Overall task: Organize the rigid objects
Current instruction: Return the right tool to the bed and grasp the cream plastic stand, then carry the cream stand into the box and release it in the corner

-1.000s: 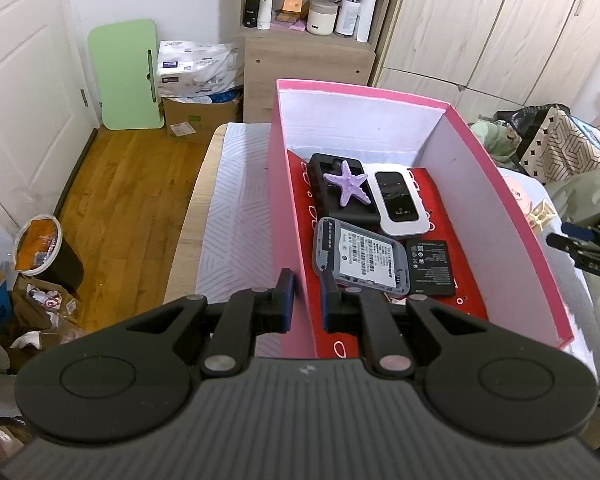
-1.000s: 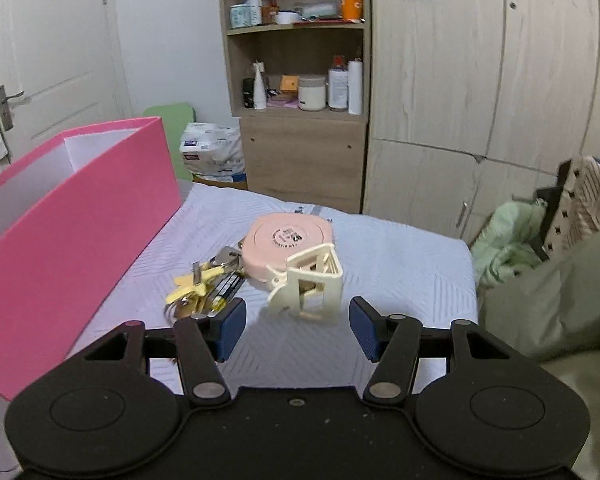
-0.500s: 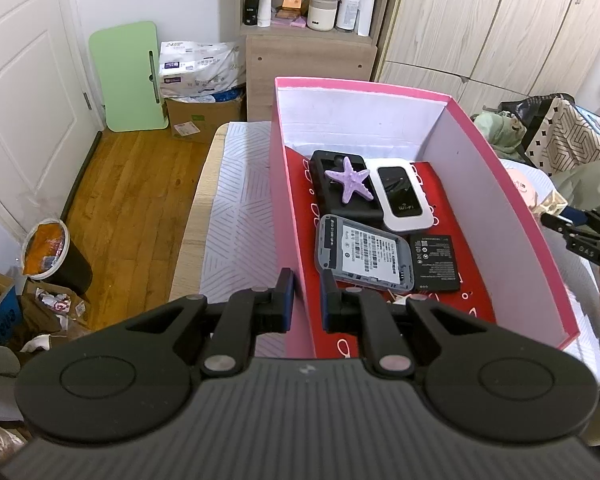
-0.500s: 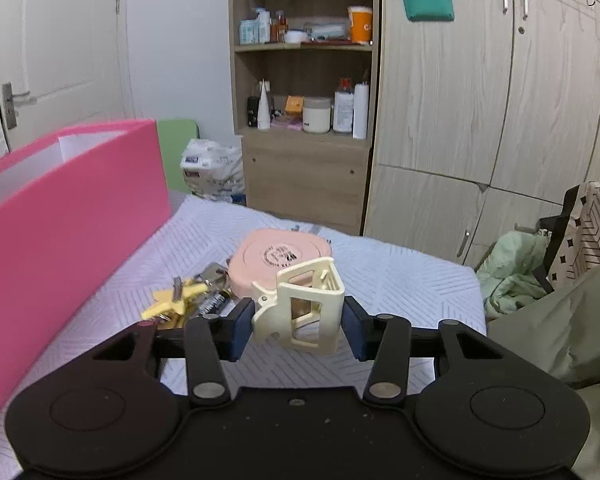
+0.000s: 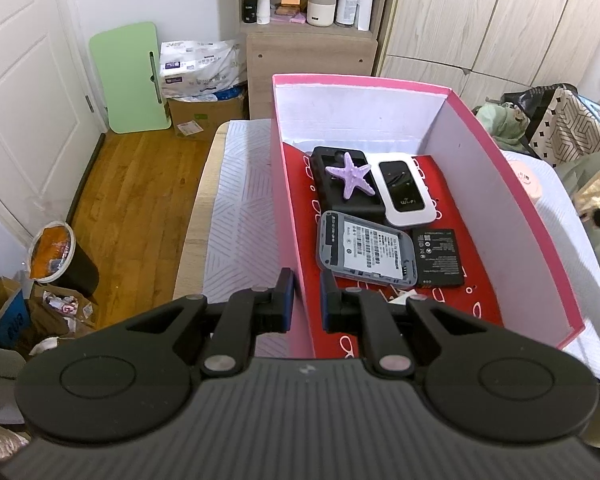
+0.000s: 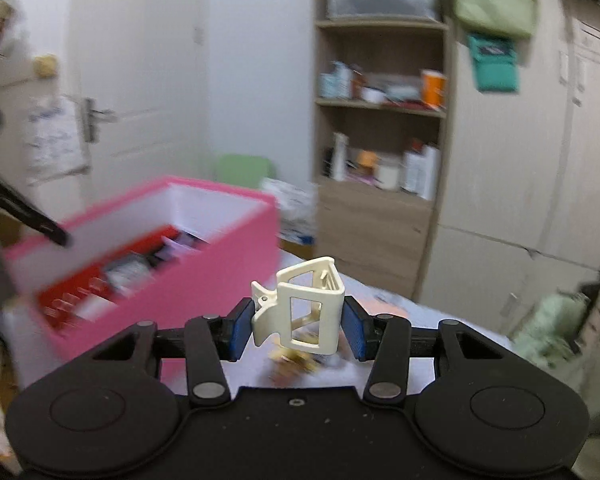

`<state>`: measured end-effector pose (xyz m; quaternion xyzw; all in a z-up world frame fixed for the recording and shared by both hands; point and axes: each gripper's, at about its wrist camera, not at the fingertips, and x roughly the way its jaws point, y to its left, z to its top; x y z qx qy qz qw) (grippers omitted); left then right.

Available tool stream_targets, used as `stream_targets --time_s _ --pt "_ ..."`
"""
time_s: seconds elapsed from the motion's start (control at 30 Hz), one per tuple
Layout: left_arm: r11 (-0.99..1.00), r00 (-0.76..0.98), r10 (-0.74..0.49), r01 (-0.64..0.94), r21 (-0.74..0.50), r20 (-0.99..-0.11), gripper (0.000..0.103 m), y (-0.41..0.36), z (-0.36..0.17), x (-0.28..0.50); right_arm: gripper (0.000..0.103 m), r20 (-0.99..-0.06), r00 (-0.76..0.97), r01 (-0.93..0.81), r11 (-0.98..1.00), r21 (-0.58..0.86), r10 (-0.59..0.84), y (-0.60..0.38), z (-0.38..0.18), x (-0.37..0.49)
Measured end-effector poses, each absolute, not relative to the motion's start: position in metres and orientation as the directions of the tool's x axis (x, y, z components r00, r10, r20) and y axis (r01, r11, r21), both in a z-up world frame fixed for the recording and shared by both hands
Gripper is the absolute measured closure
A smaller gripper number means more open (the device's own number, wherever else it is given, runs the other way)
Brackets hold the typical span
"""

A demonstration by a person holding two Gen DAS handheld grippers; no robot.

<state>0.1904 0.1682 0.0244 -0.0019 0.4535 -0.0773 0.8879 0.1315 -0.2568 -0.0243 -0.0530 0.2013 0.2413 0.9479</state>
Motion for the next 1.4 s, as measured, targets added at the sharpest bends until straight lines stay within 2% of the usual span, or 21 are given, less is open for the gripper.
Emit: stream_targets --time_s 0.17,0.37,0.47,0.63,0.87,1.03,1.17,1.4 --pt "0.988 0.56 -0.131 0.141 -0.062 -0.818 0.092 0.167 0.023 0.19 0.051 -0.371 0.714 -0.605 0.79 0.101 0.594 -0.241 0.0 0.127" --pt "0.985 0.536 -0.099 0.174 -0.004 -0.838 0.092 0.159 0.018 0.188 0.051 -0.372 0.595 -0.714 0.681 0.162 0.712 -0.214 0.007 0.134" --pt "0.981 0.535 -0.083 0.191 0.024 -0.841 0.092 0.155 0.017 0.187 0.051 -0.403 0.528 -0.757 0.629 0.175 0.748 -0.198 0.007 0.142" --pt "0.977 0.538 -0.065 0.206 0.056 -0.841 0.092 0.151 0.017 0.186 0.051 -0.522 0.439 -0.8 0.583 0.145 0.732 -0.158 0.006 0.162" --pt "0.971 0.535 -0.031 0.215 0.101 -0.844 0.092 0.145 0.018 0.186 0.051 -0.708 0.415 -0.823 0.568 -0.025 0.571 -0.099 -0.002 0.171" --pt "0.971 0.525 -0.026 0.217 0.104 -0.851 0.092 0.144 0.019 0.188 0.052 -0.771 0.355 -0.827 0.563 0.005 0.529 -0.087 -0.014 0.179" --pt "0.97 0.521 -0.023 0.218 0.107 -0.853 0.092 0.142 0.019 0.189 0.052 -0.76 0.338 -0.817 0.573 0.055 0.555 -0.088 -0.019 0.186" --pt "0.969 0.514 -0.015 0.218 0.114 -0.857 0.092 0.142 0.019 0.189 0.052 -0.636 0.372 -0.773 0.605 0.19 0.675 -0.129 0.0 0.188"
